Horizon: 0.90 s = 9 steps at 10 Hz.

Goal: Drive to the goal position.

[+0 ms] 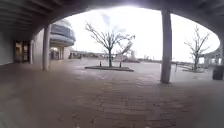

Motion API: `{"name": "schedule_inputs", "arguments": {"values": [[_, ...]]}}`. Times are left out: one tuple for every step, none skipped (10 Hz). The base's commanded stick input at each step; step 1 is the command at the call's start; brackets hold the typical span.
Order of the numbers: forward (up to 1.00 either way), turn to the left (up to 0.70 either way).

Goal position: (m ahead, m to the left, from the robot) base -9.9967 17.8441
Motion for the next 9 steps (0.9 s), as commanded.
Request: {"name": "schedule_inputs", "arguments": {"values": [[0.00, -0.45], [0.00, -0.45], [0.00, -0.45], [0.00, -0.45], [0.01, -0.47], [0.14, -0.65], [0.45, -0.27], [0.45, -0.27], [0.45, -0.27]]}}
